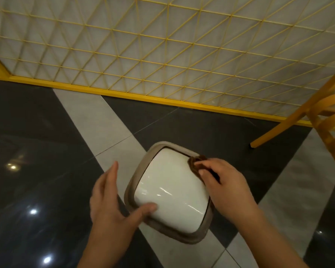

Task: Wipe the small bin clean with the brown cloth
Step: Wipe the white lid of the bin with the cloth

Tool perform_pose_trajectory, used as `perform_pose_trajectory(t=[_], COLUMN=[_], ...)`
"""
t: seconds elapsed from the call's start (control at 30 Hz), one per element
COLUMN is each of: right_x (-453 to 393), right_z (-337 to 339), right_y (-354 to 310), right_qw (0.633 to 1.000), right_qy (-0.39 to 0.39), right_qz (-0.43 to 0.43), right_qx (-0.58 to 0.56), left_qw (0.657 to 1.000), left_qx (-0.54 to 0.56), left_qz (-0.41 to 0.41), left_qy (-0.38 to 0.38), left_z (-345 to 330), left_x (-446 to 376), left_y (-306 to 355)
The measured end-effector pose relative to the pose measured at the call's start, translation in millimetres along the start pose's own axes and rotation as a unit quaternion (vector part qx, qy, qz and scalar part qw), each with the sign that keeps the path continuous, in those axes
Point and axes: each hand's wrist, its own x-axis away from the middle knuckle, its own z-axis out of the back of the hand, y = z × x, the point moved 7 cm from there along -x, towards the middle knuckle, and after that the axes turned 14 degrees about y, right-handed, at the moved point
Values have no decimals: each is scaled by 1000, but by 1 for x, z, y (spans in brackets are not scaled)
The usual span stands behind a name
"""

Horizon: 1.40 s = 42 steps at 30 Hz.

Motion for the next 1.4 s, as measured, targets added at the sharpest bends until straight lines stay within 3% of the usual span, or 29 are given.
perform_pose_trajectory(t=[0.17, 0.33, 0.47, 0.67, 0.77, 0.8, 0.9, 0.97, 1.0, 1.1, 1.17, 1.27, 1.4], right_x=[56, 83, 83, 38, 39, 44, 61, 60, 52, 33, 33, 39, 48], right_z=[5, -4, -6, 6, 1, 3, 6, 1, 0, -5, -15, -26, -9], right_y=[8, -22, -35, 32, 34, 21, -40, -46, -37, 14, 34, 45, 43], right_qw=[998, 998, 990, 990, 983, 986, 994, 987, 989, 989, 979, 965, 965], right_qy=[47, 57, 62, 47, 33, 46, 90, 110, 108, 48, -4, -61, -33], right_qz=[-33, 32, 124, -131, -181, -158, 48, 105, 75, -131, -195, -250, -261], right_qx=[30, 8, -8, 12, 17, 22, 32, 59, 65, 45, 58, 45, 8], left_qw=[999, 993, 993, 993, 990, 990, 991, 989, 988, 990, 991, 992, 994], left_qx=[33, 85, 54, 16, 31, 37, 45, 49, 51, 40, 46, 43, 16], left_qz=[-7, 69, 80, 98, 114, 113, 114, 122, 127, 120, 113, 112, 105], left_qy=[-8, -34, -62, -69, -74, -71, -60, -66, -69, -60, -49, -42, -31], left_z=[-14, -48, -60, -61, -61, -60, -60, -60, -61, -60, -60, -61, -61], left_x=[5, 30, 23, 23, 25, 25, 24, 24, 24, 26, 26, 25, 24], left_y=[13, 35, 28, 29, 32, 33, 30, 28, 28, 31, 32, 31, 30])
